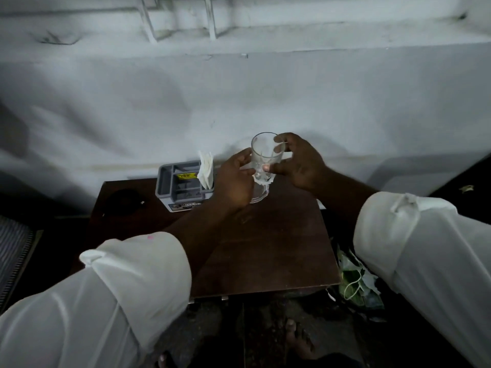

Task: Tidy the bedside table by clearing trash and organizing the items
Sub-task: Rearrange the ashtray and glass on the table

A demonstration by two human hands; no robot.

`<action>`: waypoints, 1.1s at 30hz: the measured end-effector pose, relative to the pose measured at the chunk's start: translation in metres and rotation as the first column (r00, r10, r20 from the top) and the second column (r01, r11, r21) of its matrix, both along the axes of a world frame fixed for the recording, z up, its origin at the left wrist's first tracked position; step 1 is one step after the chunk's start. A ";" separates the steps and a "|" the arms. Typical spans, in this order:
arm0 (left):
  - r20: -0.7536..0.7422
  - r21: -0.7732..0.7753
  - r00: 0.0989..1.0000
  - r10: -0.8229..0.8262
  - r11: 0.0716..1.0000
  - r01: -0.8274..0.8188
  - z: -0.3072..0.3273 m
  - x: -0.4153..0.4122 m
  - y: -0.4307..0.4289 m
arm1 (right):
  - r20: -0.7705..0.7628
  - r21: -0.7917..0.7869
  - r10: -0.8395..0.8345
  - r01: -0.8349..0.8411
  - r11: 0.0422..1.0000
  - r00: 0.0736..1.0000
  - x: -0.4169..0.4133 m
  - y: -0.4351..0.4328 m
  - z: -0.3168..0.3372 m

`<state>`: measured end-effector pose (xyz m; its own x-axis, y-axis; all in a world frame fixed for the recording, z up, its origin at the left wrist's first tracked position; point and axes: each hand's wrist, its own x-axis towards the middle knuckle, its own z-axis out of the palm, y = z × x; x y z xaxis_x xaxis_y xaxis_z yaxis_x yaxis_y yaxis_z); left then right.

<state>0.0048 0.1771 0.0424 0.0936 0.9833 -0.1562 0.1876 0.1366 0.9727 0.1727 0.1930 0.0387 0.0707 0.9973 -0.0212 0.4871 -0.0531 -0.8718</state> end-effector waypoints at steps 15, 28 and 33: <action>-0.029 -0.092 0.999 0.042 0.995 -0.045 -0.051 -0.023 0.003 | 0.003 -0.095 0.034 -0.033 0.995 0.999 -0.030 0.006 -0.039; -0.066 -0.046 0.998 -0.002 0.999 -0.001 -0.054 -0.026 -0.003 | 0.072 -0.123 0.073 -0.064 0.990 0.995 -0.035 0.007 -0.044; -0.130 0.074 0.991 -0.038 0.996 0.048 -0.044 -0.031 -0.016 | 0.143 -0.222 0.065 -0.032 0.975 0.988 -0.038 -0.001 -0.030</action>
<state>-0.0262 0.1606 -0.0019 0.1201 0.9883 -0.0942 0.3156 0.0519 0.9475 0.1347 0.1920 0.0092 0.0415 0.9719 -0.2319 0.6168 -0.2075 -0.7593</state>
